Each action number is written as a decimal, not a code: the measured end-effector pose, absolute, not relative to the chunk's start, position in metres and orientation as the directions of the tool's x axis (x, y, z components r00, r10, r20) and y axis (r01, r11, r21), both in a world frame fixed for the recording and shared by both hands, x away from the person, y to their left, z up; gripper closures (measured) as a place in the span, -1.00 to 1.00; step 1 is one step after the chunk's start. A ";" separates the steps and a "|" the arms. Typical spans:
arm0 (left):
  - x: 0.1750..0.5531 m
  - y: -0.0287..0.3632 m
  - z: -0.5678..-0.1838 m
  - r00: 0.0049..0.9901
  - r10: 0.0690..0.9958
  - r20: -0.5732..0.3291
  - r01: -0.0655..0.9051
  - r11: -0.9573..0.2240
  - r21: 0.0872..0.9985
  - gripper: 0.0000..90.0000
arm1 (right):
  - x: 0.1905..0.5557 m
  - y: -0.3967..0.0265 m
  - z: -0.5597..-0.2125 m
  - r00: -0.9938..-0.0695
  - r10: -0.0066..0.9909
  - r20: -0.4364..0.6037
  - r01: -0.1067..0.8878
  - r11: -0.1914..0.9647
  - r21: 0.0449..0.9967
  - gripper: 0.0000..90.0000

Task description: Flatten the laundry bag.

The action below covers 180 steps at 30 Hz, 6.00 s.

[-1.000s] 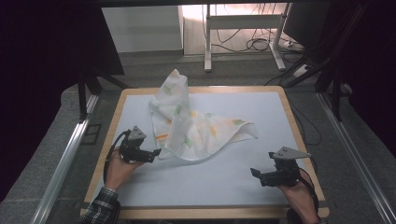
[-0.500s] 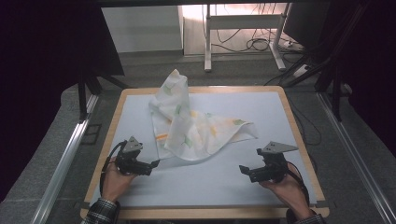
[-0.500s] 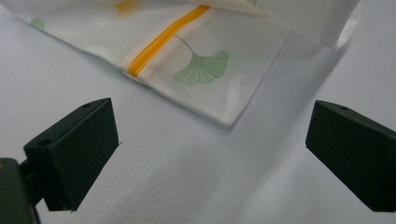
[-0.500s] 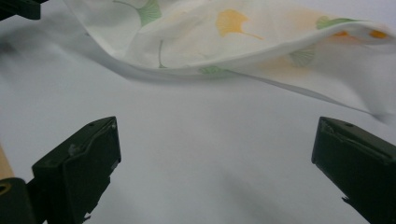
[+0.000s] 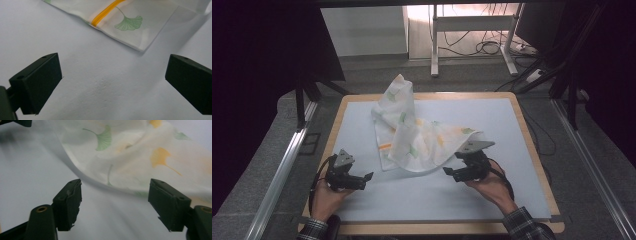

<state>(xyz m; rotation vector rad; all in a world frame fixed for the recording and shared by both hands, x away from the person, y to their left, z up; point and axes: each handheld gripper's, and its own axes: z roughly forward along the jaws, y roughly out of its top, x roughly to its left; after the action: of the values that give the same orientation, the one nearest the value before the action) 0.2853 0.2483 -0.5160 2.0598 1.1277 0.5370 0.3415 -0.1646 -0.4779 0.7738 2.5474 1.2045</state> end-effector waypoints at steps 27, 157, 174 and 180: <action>0.294 0.234 -0.520 0.574 0.817 0.059 0.527 -0.424 0.736 -0.84 | 0.375 -0.085 -0.522 -0.889 0.458 0.003 0.357 0.688 0.632 0.97; 0.285 0.216 -0.504 0.717 0.696 0.037 0.471 -0.523 0.711 0.99 | 0.324 -0.271 -0.483 -0.673 0.740 0.023 0.574 0.502 0.647 0.95; 0.252 0.218 -0.512 0.745 0.667 0.017 0.490 -0.565 0.664 0.99 | 0.284 -0.274 -0.489 -0.717 0.696 0.050 0.569 0.542 0.618 0.94; 0.239 0.218 -0.513 0.751 0.660 0.022 0.490 -0.579 0.652 0.99 | 0.275 -0.273 -0.490 -0.731 0.681 0.048 0.561 0.560 0.609 0.94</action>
<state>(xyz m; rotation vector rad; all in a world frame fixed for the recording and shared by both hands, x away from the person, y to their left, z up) 0.2394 0.2180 -0.5131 2.3077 0.8586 0.3470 0.2745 -0.2730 -0.4903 1.0477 2.5997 0.9125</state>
